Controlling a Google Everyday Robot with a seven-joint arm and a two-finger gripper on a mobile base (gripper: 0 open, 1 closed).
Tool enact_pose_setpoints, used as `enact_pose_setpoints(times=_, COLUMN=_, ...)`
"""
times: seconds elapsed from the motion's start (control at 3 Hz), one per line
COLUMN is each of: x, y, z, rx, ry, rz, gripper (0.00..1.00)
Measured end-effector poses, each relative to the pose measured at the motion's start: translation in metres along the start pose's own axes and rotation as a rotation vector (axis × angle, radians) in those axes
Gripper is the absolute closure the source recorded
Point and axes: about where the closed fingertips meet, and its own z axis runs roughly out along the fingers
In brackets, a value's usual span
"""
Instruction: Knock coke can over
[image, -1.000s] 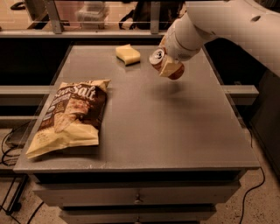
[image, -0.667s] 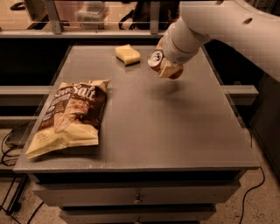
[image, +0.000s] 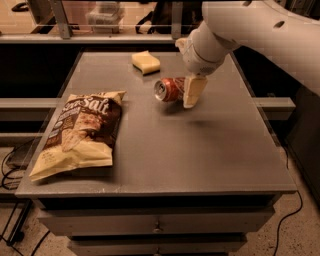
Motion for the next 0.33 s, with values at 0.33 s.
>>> enact_pose_setpoints(times=0.33, x=0.0000, y=0.0000, z=0.0000, rx=0.000, ry=0.000, rz=0.000, gripper=0.00)
